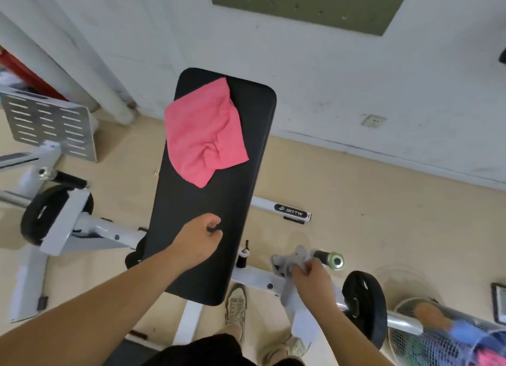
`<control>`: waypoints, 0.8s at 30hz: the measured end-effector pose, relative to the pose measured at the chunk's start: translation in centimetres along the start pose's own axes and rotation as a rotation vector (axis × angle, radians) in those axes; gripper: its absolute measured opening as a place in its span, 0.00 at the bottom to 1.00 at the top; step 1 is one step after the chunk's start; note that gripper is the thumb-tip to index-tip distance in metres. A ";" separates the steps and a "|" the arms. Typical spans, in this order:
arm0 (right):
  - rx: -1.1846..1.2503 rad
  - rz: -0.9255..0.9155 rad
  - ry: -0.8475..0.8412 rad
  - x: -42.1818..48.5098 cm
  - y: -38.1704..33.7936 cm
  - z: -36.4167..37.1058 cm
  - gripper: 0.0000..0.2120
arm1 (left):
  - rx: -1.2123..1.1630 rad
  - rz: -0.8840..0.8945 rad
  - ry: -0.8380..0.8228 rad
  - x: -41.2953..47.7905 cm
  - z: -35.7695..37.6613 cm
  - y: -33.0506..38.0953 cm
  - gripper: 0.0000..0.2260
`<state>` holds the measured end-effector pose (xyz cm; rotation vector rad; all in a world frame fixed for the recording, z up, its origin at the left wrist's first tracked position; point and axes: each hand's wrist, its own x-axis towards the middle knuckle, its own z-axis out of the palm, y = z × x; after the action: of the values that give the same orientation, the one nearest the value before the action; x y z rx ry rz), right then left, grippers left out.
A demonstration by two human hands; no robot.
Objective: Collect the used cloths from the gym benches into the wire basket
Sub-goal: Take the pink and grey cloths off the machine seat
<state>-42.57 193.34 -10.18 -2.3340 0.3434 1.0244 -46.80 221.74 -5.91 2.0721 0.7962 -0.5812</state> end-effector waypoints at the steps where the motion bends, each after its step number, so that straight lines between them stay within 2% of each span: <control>1: 0.075 -0.021 0.014 -0.7 -1.8 -0.6 0.08 | 0.000 0.013 -0.001 0.2 -0.7 0.1 0.18; 5: 0.276 -0.155 0.122 -2.7 -8.5 -3.2 0.08 | -0.005 0.100 0.083 2.2 -4.1 0.8 0.18; 8: 0.373 -0.236 0.150 -3.6 -12.5 -4.8 0.09 | 0.075 0.198 0.165 5.7 -7.4 1.8 0.17; 14: 0.531 -0.244 0.096 -3.0 -16.3 -5.7 0.15 | 0.300 0.236 0.375 14.0 -10.1 5.0 0.28; 15: 0.568 -0.236 0.069 -2.9 -16.6 -5.6 0.16 | 0.343 0.201 0.345 15.3 -10.1 5.0 0.30; 18: 0.657 -0.219 0.036 -2.8 -16.6 -5.6 0.14 | 0.390 0.091 0.104 18.4 -9.6 3.6 0.35; 20: 0.654 -0.220 0.054 -2.8 -15.9 -5.9 0.12 | 0.435 0.077 0.090 19.0 -8.8 2.3 0.35; 22: 0.674 -0.208 0.069 -2.8 -14.9 -6.4 0.12 | 0.419 0.086 0.162 18.8 -7.6 1.4 0.29; 24: 0.708 -0.197 0.069 -3.1 -14.0 -7.0 0.13 | 0.279 -0.001 0.106 17.2 -5.8 0.9 0.17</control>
<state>-34.39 200.61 1.40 -1.7188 0.4122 0.5937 -33.50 231.77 -13.25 2.3738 0.8139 -0.6154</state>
